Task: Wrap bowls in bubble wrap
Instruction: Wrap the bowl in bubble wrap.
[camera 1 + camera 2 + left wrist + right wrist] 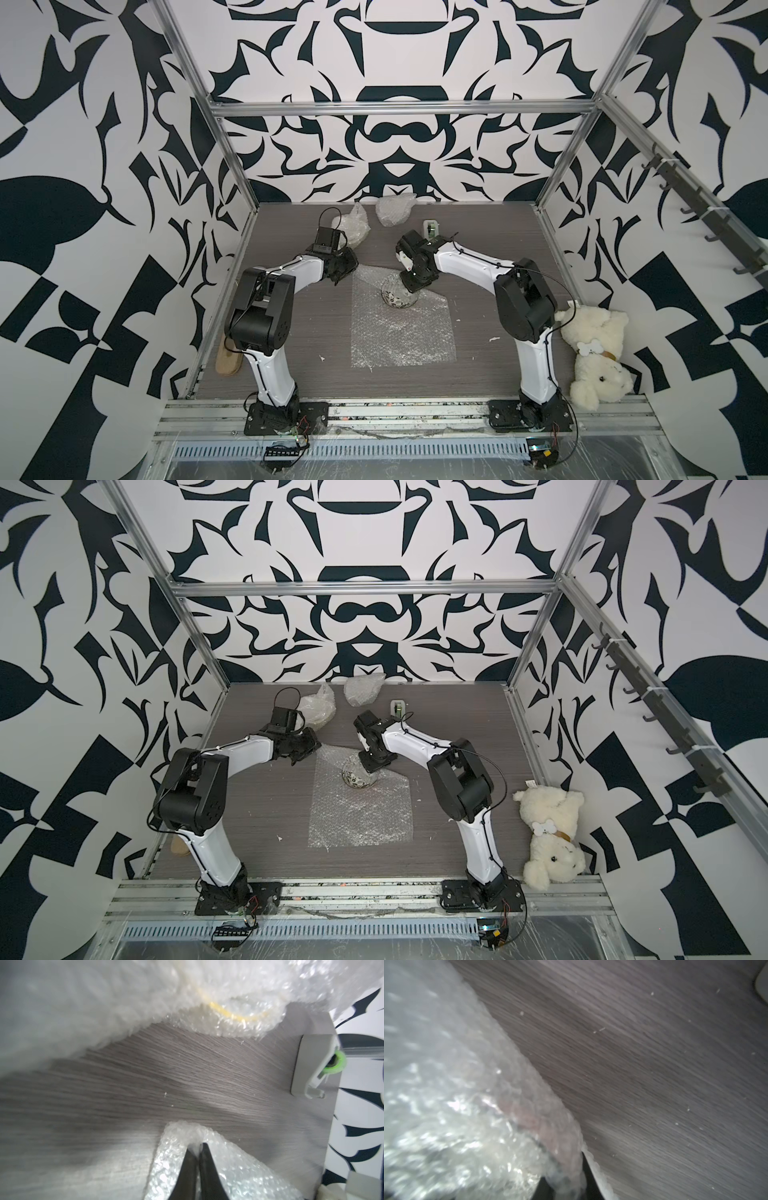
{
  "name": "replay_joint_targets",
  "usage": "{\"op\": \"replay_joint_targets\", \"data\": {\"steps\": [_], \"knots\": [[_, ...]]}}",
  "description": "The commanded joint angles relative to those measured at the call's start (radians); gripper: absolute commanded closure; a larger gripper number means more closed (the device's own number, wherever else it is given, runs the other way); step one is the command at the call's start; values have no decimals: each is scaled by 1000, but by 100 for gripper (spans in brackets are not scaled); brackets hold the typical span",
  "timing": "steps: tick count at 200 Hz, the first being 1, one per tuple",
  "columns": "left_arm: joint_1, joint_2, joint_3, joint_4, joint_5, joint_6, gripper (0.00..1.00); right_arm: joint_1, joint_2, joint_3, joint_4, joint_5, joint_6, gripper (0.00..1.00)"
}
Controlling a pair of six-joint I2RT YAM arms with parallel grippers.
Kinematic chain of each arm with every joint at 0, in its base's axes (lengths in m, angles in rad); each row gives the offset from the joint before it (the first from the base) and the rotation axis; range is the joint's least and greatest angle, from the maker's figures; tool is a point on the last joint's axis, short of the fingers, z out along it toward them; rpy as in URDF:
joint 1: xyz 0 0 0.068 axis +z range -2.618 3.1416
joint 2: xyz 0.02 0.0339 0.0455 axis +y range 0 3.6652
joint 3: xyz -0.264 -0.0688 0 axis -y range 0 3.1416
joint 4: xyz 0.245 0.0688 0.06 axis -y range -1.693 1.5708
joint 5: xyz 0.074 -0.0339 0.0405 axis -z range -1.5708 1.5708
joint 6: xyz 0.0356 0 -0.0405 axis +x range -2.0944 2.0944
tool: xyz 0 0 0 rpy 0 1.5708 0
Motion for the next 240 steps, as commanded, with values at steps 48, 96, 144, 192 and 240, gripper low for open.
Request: {"op": "replay_joint_targets", "data": {"steps": [48, 96, 144, 192, 240], "knots": [[-3, -154, -27, -48, 137, -20, 100, 3, -20, -21, 18, 59, 31, 100], [-75, -201, -59, -82, 269, -106, 100, 3, 24, -3, 21, 27, 55, 100], [-197, -213, -95, 45, 324, -239, 100, -8, 28, -2, 48, -43, 94, 100], [-278, -148, -101, 105, 307, -279, 100, -25, 14, -25, 84, -119, 130, 100], [-358, -41, -124, 173, 305, -304, 100, -49, 6, -57, 137, -215, 200, 100]]}}
